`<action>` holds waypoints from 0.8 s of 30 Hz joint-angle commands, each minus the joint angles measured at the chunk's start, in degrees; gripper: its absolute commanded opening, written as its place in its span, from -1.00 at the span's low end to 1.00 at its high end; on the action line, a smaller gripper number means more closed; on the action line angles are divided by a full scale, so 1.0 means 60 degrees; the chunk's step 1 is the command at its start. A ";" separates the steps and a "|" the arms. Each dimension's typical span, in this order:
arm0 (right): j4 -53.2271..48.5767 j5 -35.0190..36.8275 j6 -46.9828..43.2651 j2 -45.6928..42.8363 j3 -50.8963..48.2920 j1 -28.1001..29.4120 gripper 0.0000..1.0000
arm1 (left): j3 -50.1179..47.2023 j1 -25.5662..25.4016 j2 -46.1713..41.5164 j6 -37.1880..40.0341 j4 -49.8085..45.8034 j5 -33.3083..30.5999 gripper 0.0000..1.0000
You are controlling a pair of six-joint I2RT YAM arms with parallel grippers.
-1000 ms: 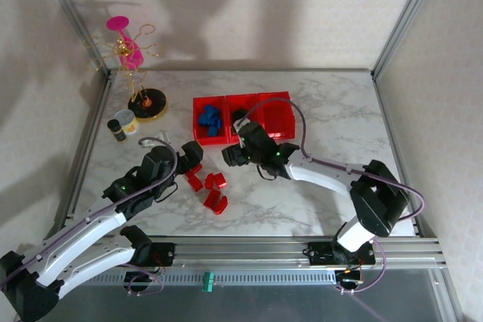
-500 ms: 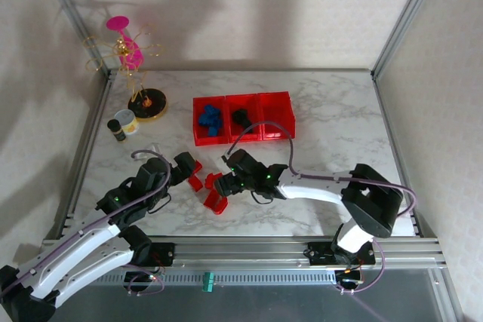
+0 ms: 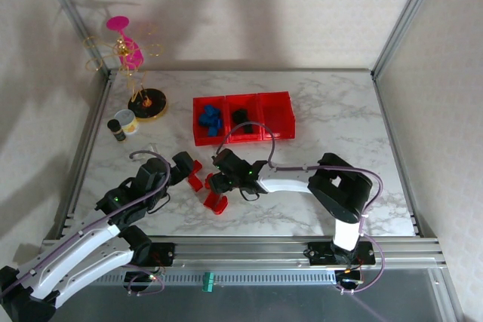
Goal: Sort the legos into containers by color
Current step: Pick up the lego from the center of the table.
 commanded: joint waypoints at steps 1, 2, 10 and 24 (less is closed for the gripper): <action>0.0038 0.0223 0.0144 0.0262 0.0224 -0.0002 0.30 | -0.0148 0.0075 -0.0017 -0.0132 -0.0183 -0.0286 0.99; 0.0030 0.0218 0.0197 0.0321 0.0262 -0.0036 0.24 | -0.0134 0.0068 -0.0009 -0.0126 -0.0172 -0.0280 0.99; -0.0194 0.0073 0.0266 0.0419 0.0413 -0.0207 -0.08 | 0.0072 0.0075 0.0256 -0.0016 -0.0117 -0.0233 0.99; -0.0671 -0.0006 0.0363 -0.1707 -0.0289 -0.0998 -0.38 | 0.0464 0.0063 0.0769 0.0232 0.0477 0.0185 0.99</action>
